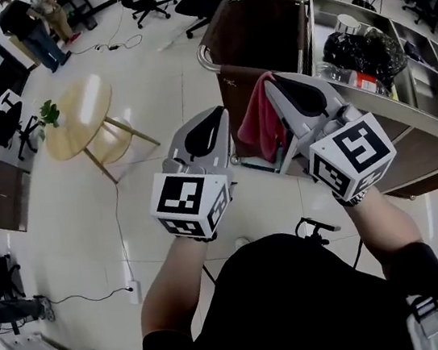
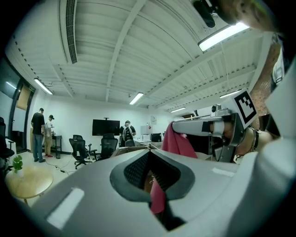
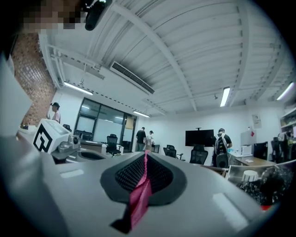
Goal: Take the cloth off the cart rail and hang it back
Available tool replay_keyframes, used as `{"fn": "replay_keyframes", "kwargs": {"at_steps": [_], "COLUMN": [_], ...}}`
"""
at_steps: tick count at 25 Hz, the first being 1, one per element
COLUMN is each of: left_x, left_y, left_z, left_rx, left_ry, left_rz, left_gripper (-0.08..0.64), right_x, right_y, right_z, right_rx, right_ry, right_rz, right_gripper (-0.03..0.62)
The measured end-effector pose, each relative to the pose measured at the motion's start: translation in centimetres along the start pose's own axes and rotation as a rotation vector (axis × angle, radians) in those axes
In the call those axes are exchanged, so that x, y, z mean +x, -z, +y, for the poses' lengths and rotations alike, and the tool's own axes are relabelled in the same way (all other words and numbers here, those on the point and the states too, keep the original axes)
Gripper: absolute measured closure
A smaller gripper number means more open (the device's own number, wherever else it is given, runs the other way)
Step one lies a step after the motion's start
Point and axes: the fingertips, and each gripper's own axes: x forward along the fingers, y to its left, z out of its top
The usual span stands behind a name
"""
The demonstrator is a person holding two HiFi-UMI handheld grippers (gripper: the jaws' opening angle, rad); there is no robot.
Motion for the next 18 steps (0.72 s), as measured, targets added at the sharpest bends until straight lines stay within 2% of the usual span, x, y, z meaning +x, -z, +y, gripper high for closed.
{"fn": "replay_keyframes", "kwargs": {"at_steps": [7, 12, 18], "left_x": [-0.1, 1.1, 3.6], "left_y": [-3.1, -2.7, -2.0], "left_z": [5.3, 6.2, 7.9], "left_rx": [-0.031, -0.047, -0.06], "left_ry": [0.114, 0.174, 0.195], "left_rz": [-0.01, -0.02, -0.02], "left_gripper": [0.558, 0.558, 0.558], "right_x": [5.5, 7.2, 9.3], "right_y": [-2.8, -2.5, -1.7], "right_z": [1.2, 0.2, -2.4], "right_rx": [-0.014, -0.022, -0.021], "right_ry": [0.122, 0.17, 0.207], "right_rz": [0.04, 0.051, 0.061], "right_gripper": [0.581, 0.581, 0.581]}}
